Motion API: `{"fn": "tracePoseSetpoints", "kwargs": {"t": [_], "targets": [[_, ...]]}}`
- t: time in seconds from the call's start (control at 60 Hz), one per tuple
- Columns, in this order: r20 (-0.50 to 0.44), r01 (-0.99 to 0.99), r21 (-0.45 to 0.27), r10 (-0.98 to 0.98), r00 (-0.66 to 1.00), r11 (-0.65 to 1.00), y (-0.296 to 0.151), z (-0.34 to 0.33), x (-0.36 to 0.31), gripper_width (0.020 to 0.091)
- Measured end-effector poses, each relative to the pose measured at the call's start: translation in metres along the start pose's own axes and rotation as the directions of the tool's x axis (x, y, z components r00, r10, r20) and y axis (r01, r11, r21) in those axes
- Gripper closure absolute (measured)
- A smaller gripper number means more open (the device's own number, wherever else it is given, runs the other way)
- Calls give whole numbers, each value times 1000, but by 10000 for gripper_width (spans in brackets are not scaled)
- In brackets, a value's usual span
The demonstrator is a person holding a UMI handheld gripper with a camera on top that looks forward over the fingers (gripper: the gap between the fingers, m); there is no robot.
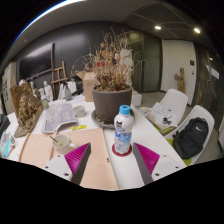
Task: Pour water
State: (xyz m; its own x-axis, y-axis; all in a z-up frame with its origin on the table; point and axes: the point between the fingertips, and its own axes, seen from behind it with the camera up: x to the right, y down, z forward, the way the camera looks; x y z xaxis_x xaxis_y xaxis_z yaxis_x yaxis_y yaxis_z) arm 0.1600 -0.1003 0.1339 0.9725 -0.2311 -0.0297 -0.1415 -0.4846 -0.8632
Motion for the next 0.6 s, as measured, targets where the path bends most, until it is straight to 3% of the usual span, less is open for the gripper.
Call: {"fn": "tracePoseSetpoints", "kwargs": {"t": [0.317,0.6], "targets": [[42,66,-76,-63,997,995,37,-200,-90,253],[58,115,-89,-110,992,989,67,-271,-124,248]]}}
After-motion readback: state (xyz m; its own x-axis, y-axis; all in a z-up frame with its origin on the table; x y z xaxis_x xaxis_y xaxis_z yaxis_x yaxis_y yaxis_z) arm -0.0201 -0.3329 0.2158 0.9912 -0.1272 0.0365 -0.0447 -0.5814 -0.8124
